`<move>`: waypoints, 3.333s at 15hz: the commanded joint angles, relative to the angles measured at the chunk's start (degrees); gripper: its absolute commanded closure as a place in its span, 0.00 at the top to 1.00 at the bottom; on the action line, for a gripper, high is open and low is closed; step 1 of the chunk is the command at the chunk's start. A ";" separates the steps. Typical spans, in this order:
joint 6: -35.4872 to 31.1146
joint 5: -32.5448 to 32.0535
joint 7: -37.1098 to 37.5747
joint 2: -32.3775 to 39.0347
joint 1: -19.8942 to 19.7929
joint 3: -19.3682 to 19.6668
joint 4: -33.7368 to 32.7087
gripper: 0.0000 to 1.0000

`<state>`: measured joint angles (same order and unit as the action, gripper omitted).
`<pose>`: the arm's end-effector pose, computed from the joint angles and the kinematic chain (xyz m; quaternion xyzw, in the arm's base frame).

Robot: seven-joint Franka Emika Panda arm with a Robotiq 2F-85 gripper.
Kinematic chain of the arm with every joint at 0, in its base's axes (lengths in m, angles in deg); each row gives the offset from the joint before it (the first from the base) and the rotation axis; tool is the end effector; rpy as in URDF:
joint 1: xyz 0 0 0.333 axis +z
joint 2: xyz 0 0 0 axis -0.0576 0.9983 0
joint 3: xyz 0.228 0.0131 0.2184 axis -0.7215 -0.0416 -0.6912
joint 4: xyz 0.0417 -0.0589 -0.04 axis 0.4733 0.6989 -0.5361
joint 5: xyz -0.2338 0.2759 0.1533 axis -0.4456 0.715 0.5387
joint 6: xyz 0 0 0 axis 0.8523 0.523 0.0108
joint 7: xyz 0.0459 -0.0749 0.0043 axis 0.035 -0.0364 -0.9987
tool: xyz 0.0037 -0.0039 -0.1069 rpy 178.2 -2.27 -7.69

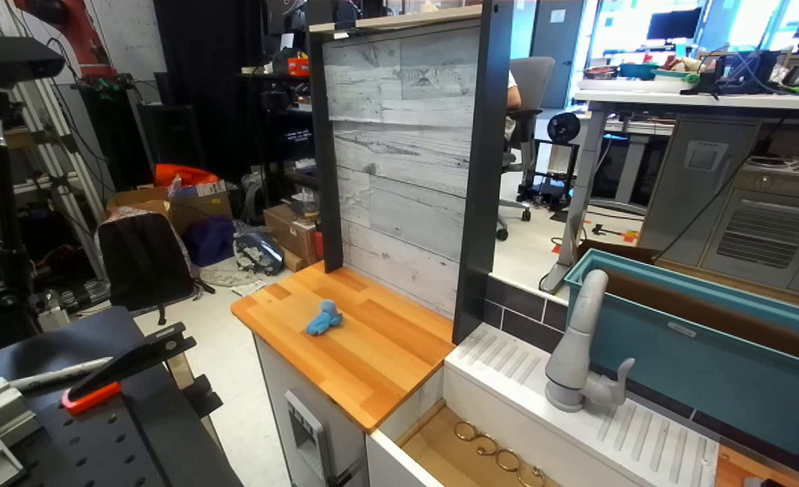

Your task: Move the blue plush toy to the right side of the counter.

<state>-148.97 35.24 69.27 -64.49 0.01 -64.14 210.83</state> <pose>0.4099 0.1452 0.4953 0.9893 0.0057 -0.0841 0.1195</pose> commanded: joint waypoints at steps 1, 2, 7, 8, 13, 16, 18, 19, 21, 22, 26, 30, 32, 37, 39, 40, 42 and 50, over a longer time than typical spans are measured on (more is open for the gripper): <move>-4.26 -1.50 -1.13 2.46 1.43 1.74 1.57 1.00; -6.53 -2.18 -1.07 3.16 1.46 1.72 2.55 1.00; -23.56 -7.91 -2.51 7.17 2.11 1.80 9.79 1.00; -27.70 -8.97 -3.50 7.98 2.28 1.98 11.31 1.00; -49.20 -15.33 -6.95 12.00 2.06 3.04 19.23 1.00; -57.68 -18.24 -7.92 16.57 1.55 4.26 20.62 1.00; -61.50 -19.62 -8.29 20.78 1.35 5.54 19.79 1.00; -63.15 -19.52 -8.79 22.97 1.55 6.25 19.14 1.00; -67.07 -19.28 -9.96 27.83 0.38 6.20 17.82 1.00; -68.68 -19.29 -10.14 29.94 0.35 6.52 17.07 1.00; -73.95 -18.43 -10.71 40.61 0.12 6.60 12.06 1.00; -74.77 -12.95 -15.15 51.25 2.21 8.08 4.64 1.00; -73.42 -10.14 -17.83 56.73 1.96 7.77 -0.15 1.00; -69.19 -3.90 -22.75 68.47 0.97 5.72 -12.18 1.00; -67.07 -3.10 -22.79 71.62 2.14 6.05 -16.31 1.00; -66.22 -3.05 -22.16 72.85 3.22 6.62 -18.14 1.00; -64.48 -2.71 -21.52 74.73 4.54 6.87 -21.10 1.00; -60.51 -3.28 -19.19 80.71 10.46 9.92 -30.84 0.72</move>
<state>-211.81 30.97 49.09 13.49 7.91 -56.31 184.80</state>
